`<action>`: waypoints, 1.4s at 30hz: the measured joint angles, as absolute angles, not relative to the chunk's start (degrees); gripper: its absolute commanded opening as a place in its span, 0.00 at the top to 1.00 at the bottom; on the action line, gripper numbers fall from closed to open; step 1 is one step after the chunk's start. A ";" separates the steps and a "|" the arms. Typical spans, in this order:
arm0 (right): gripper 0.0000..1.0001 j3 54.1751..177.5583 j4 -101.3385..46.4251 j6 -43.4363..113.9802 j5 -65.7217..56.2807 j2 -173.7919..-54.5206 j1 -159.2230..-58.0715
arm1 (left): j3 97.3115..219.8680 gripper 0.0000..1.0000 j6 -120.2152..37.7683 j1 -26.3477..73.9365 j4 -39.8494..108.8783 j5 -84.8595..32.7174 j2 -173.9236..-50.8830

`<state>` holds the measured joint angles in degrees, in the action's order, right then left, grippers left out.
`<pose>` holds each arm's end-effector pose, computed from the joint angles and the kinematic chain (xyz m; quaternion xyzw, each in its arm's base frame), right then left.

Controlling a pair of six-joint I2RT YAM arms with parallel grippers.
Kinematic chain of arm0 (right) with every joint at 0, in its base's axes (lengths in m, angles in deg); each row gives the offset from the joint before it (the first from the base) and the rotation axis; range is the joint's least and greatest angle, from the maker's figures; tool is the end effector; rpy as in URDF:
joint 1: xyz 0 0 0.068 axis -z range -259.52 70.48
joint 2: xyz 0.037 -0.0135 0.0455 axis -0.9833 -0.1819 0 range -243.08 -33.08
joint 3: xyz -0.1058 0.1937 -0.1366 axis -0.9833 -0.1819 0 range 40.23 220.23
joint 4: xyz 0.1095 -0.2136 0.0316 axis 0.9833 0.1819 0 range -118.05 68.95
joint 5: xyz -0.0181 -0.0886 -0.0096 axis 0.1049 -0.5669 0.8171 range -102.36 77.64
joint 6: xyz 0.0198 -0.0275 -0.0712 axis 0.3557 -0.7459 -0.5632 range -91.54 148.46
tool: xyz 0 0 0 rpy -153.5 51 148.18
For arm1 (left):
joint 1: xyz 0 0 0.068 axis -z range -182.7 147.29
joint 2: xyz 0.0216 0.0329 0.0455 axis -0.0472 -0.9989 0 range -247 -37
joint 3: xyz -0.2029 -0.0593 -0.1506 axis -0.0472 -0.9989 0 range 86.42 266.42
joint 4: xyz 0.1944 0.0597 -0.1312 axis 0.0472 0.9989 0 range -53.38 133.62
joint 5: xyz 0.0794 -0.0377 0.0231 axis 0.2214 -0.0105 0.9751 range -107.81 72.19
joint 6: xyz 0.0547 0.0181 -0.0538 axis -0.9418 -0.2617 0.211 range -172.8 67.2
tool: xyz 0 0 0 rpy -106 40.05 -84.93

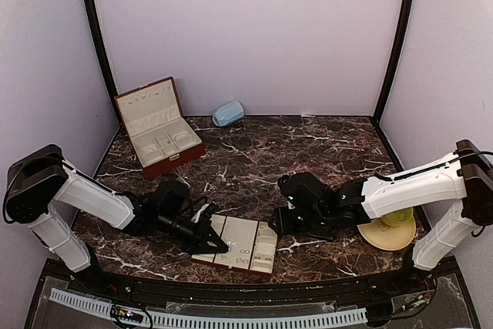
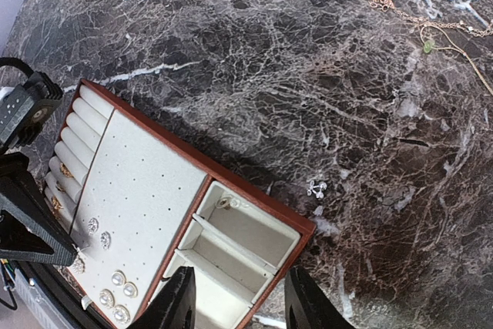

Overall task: Organize the mixed jewelry
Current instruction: Insert the earring into the earring holder.

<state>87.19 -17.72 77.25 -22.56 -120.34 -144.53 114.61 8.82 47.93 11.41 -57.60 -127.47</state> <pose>0.1405 0.2732 0.1555 -0.1027 0.9327 0.2353 0.2533 0.1440 -0.2438 0.1173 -0.0703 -0.8524 0.5177 0.0195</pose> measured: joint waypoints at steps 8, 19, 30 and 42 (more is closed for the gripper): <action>0.59 87.17 -17.72 77.25 -22.56 -120.34 -144.53 | 114.61 1.00 8.87 47.93 11.45 -57.71 -127.85; 0.59 87.17 -17.72 77.25 -22.56 -120.34 -144.53 | 114.34 1.00 8.98 47.90 11.41 -57.49 -127.85; 0.59 87.17 -17.72 77.25 -22.65 -120.32 -144.53 | 114.23 1.00 9.19 47.93 11.41 -57.12 -127.87; 0.59 87.17 -17.79 77.25 -22.69 -120.12 -144.53 | 114.23 0.90 9.37 47.93 12.35 -56.27 -127.85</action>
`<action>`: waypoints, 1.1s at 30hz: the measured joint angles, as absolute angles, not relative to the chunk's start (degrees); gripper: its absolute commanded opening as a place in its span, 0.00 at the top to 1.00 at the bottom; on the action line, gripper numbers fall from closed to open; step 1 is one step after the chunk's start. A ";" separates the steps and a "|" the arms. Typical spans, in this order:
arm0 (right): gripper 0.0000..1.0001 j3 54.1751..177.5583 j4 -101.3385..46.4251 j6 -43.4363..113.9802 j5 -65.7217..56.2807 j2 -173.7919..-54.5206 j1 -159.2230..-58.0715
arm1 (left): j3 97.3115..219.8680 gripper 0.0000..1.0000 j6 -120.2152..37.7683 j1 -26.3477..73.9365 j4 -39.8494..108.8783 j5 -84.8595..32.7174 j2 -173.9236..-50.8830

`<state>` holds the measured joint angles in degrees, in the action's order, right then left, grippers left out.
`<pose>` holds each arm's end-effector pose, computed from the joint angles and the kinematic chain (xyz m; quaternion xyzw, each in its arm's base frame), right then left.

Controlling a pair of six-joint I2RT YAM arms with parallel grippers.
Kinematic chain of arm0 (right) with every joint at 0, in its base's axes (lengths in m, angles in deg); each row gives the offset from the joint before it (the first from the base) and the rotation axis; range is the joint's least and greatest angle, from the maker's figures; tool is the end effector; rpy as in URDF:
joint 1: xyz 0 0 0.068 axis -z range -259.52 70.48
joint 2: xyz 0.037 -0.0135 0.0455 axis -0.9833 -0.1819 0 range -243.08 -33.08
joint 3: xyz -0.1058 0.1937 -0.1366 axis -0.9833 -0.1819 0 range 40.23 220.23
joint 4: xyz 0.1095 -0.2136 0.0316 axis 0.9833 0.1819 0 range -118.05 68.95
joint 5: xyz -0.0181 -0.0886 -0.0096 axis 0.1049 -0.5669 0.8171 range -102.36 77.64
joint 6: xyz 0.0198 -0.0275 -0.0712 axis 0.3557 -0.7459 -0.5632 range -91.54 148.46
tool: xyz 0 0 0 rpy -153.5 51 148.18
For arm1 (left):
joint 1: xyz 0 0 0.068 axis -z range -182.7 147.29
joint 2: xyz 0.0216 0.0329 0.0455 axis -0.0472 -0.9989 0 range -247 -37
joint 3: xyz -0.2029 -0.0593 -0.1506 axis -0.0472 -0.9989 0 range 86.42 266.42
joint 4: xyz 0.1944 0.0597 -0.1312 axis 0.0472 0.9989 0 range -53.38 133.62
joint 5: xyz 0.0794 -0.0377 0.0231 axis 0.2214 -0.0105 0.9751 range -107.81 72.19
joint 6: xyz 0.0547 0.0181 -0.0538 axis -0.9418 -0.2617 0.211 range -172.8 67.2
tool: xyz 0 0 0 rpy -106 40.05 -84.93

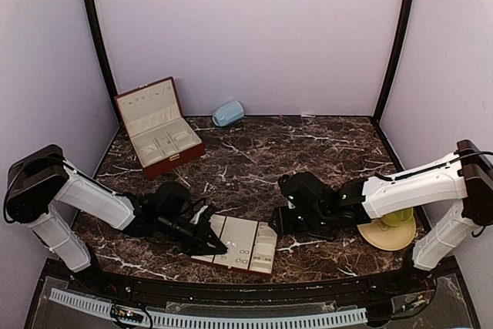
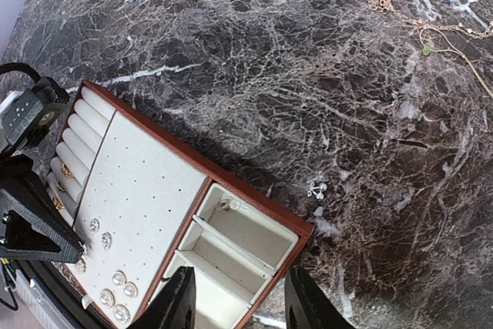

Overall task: Organize the mixed jewelry
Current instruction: Insert the earring into the earring holder, then move to the center of the board in the compartment layer.

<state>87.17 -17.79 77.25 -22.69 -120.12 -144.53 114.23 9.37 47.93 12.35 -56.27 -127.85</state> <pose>0.1406 0.2730 0.1566 -0.1020 0.9319 0.2366 0.2553 0.1436 -0.2414 0.1117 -0.0561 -0.8614 0.5043 0.0216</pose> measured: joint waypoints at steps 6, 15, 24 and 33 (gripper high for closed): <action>0.59 87.13 -17.97 77.25 -22.69 -119.73 -144.53 | 115.24 0.85 8.45 47.93 14.71 -55.92 -127.08; 0.59 87.13 -18.62 77.25 -22.73 -119.51 -144.53 | 116.42 0.77 6.55 47.80 18.55 -54.34 -125.97; 0.59 87.08 -18.60 76.99 -23.28 -118.63 -144.56 | 117.75 0.72 4.45 47.82 23.76 -52.86 -123.87; 0.59 87.08 -18.49 75.94 -25.07 -116.32 -144.56 | 122.95 0.63 -3.48 47.23 32.02 -47.26 -117.09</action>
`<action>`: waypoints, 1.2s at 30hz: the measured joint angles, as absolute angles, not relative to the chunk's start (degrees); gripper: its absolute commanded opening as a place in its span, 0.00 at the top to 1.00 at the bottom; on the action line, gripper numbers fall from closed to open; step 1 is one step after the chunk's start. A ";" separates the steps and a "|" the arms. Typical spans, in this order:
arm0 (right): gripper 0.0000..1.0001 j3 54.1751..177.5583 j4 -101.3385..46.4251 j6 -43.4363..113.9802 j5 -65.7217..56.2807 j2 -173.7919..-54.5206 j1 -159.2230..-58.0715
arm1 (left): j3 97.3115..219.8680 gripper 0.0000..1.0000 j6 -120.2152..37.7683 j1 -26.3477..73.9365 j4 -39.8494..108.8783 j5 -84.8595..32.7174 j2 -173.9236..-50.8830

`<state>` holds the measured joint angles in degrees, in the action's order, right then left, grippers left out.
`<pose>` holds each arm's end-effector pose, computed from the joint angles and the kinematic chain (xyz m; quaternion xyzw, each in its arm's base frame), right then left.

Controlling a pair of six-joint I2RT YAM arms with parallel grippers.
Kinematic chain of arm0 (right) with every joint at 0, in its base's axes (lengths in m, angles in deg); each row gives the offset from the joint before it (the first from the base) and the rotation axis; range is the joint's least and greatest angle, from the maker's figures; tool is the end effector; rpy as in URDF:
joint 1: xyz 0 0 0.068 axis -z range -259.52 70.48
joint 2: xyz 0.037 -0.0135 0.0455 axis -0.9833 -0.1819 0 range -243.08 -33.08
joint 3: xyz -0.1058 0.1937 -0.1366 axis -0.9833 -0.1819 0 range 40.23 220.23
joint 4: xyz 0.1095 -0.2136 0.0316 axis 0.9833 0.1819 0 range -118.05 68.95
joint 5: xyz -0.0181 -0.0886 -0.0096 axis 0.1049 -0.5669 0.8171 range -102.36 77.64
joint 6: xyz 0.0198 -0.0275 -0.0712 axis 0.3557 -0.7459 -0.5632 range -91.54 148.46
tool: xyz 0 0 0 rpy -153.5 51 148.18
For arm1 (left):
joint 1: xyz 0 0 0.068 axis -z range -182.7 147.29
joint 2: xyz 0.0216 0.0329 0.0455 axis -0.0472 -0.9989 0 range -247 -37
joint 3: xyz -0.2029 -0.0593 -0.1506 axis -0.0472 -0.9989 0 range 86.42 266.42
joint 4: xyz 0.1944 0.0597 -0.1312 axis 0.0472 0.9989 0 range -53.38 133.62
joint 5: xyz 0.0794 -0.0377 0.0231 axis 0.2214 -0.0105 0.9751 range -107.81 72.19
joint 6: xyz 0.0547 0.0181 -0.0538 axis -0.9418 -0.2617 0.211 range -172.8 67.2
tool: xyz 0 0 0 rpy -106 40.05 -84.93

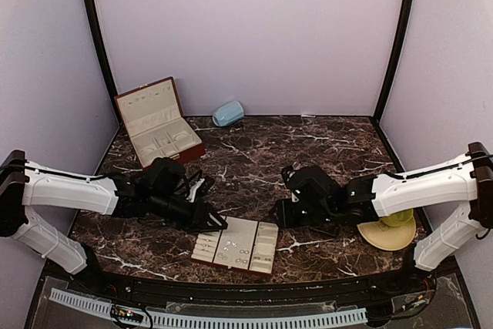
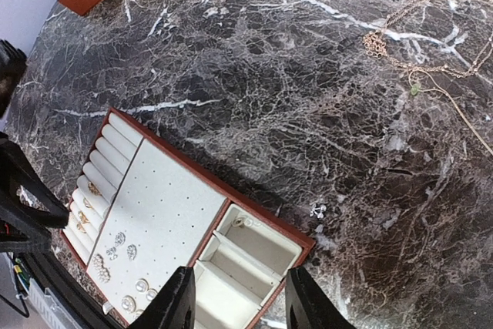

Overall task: Organize the mixed jewelry
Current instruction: Move to the center of the board in the compartment layer.

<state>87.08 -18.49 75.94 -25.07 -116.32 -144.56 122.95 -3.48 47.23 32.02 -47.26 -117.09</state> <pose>0.1417 0.2693 0.1766 -0.0996 0.9169 0.2529 0.2923 0.1573 -0.2387 0.1655 0.1141 0.8722 -0.4660 0.0951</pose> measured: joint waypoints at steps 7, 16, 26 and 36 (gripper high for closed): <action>0.56 87.08 -17.27 75.72 -26.36 -115.42 -144.56 | 124.77 0.48 -10.30 40.95 37.77 -44.05 -110.67; 0.49 88.42 -14.12 77.62 -26.03 -117.63 -144.56 | 130.84 0.41 -21.03 26.11 45.61 -43.96 -108.59; 0.51 90.93 -12.89 81.06 -21.66 -124.69 -144.56 | 137.77 0.39 -29.97 10.77 42.22 -45.45 -110.25; 0.52 96.18 -9.03 83.90 -20.28 -129.80 -144.56 | 134.84 0.39 -32.68 8.78 37.48 -47.37 -111.23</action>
